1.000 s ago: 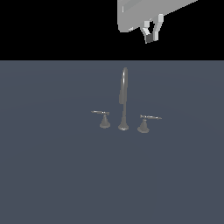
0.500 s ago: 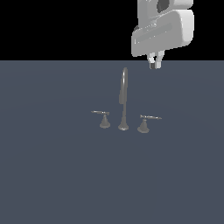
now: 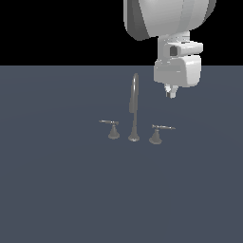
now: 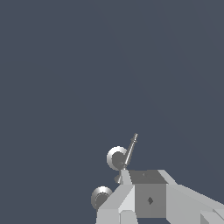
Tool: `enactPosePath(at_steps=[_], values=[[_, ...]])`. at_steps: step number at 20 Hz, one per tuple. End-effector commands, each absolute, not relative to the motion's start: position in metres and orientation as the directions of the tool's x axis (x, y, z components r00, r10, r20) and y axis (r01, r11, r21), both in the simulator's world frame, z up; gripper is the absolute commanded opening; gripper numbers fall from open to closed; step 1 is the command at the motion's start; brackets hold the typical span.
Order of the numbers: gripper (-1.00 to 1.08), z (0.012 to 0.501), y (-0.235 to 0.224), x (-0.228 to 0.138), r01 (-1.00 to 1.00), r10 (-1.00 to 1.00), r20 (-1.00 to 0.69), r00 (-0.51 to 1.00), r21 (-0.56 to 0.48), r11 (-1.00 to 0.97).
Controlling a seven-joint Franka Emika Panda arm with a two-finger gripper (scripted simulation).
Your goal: Turn on the faucet by rotating a designated handle.
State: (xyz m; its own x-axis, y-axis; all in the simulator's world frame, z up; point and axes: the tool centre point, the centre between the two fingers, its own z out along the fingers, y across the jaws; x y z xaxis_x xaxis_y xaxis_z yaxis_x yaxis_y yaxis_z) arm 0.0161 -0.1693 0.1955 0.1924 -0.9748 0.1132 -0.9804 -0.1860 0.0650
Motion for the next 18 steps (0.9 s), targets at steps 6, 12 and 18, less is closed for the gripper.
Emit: enactPosePath(at_steps=[6,12,18], values=[[-1.00,0.136,-0.189,0.031,-1.000,-0.997,0.078,-0.001,0.019,0.003],[-1.00,0.102,-0.199,0.037,-0.993,-0.992,0.045,-0.116,-0.004,0.116],[-1.00,0.083,-0.204,0.039,-0.983,-0.983,0.023,-0.183,-0.015,0.183]])
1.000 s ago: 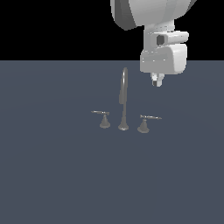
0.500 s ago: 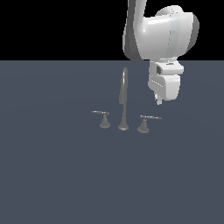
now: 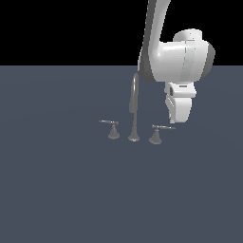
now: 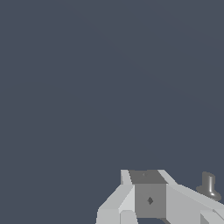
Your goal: Turn on the faucet by rotating a designated handle.
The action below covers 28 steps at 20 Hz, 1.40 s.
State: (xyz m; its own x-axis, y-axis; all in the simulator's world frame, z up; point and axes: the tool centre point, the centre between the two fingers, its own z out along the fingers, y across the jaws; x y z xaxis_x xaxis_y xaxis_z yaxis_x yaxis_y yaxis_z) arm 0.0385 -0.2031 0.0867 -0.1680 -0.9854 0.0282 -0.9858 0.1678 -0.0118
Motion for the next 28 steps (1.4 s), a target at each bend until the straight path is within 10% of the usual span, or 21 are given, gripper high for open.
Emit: enactPosePath(at_steps=[1,28], values=[[-1.00,0.081,-0.204,0.040,-0.982,-0.982,0.021,-0.189,-0.016,0.189],[-1.00,0.065,-0.187,0.019,-0.979,-0.979,0.000,-0.203,0.000,0.203]])
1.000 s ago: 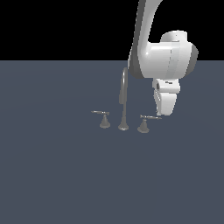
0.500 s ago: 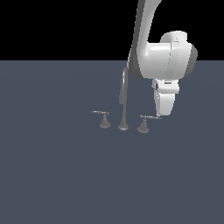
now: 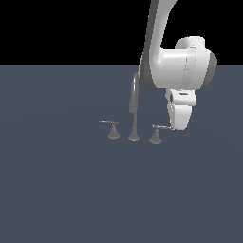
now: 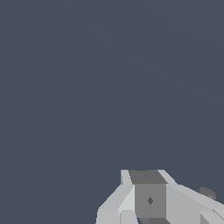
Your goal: Turn on the faucet by rotating a designated handle.
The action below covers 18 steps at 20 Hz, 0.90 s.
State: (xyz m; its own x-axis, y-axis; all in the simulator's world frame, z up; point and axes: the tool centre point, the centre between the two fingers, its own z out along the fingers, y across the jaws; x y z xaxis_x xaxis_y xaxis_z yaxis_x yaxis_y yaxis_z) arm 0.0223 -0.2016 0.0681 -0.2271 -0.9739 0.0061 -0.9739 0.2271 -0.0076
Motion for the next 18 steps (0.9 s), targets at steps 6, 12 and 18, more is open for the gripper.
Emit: enactPosePath(at_steps=[6,12,18], values=[[-1.00,0.065,-0.191,-0.001,-0.979,-0.979,0.000,-0.203,0.000,0.203],[-1.00,0.067,-0.186,-0.005,-0.979,-0.979,0.000,-0.203,-0.010,0.203],[-1.00,0.066,-0.178,-0.023,-0.979,-0.979,0.000,-0.203,-0.005,0.203]])
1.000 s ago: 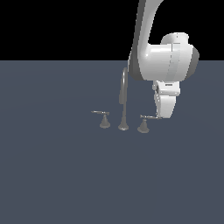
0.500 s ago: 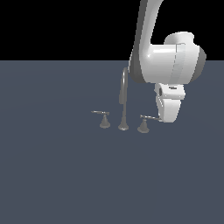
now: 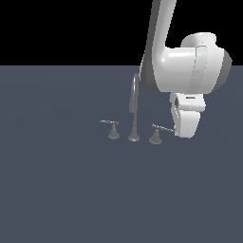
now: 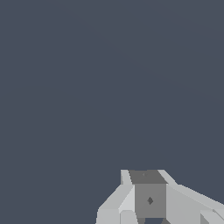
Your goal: Turn on the faucet by rotating a designated handle.
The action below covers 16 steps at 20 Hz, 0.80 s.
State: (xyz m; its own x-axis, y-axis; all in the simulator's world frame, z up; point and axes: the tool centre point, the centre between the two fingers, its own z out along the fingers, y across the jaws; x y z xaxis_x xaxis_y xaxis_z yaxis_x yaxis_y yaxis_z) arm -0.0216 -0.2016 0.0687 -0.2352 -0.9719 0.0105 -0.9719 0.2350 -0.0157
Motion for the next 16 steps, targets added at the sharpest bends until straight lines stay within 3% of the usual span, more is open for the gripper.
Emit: enactPosePath(at_steps=[1,6,7,16], values=[[-1.00,0.066,-0.176,-0.026,-0.979,-0.979,0.000,-0.203,-0.004,0.203],[-1.00,0.065,-0.170,-0.039,-0.979,-0.979,0.000,-0.203,-0.001,0.203],[-1.00,0.067,-0.188,-0.037,-0.973,-0.973,0.008,-0.229,-0.010,0.229],[-1.00,0.065,-0.137,-0.049,-0.978,-0.978,0.002,-0.208,-0.002,0.208]])
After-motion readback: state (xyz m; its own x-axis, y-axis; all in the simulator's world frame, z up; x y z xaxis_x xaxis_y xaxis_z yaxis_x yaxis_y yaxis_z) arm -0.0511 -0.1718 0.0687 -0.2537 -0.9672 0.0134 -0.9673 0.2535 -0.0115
